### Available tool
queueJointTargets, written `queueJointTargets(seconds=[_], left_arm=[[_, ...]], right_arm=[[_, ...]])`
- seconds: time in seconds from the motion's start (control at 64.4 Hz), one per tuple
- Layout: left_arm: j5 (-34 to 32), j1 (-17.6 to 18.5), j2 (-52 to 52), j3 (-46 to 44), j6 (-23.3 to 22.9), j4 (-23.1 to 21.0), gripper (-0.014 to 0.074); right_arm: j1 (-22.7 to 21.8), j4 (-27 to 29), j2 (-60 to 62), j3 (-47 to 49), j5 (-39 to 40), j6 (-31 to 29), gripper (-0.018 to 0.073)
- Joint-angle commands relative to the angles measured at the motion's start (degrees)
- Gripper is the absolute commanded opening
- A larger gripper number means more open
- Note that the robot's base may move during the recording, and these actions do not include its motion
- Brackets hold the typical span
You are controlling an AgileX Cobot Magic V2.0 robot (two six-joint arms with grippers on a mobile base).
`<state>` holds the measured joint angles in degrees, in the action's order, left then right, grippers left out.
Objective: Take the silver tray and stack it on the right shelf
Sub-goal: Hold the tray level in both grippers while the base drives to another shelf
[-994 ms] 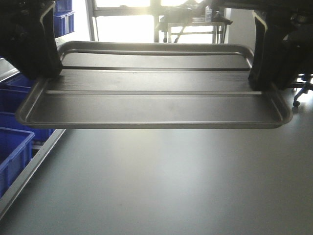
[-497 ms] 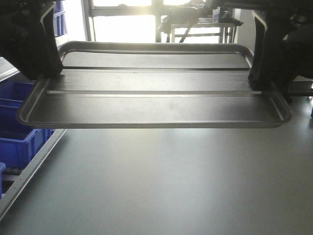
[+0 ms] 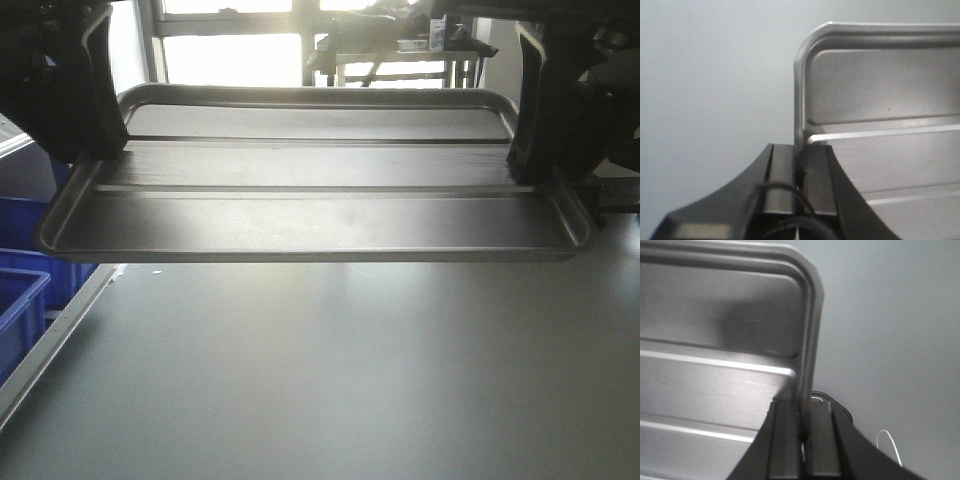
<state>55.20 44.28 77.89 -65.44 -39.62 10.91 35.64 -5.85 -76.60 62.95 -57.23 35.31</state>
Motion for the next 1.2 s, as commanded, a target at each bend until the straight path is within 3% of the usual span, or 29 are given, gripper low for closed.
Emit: queueJointTargets(seconds=[0.0,1.181], left_arm=[[-1.19,0.45,-1.9,-1.91,0.15,1.56,-0.0093],[-1.19,0.45,-1.9,-1.91,0.15,1.56,-0.0093]], right_arm=[[-0.18,-1.74,1.89,1.51,1.2,-0.81,0.0057],[-0.18,-1.74,1.89,1.51,1.2,-0.81,0.0057]])
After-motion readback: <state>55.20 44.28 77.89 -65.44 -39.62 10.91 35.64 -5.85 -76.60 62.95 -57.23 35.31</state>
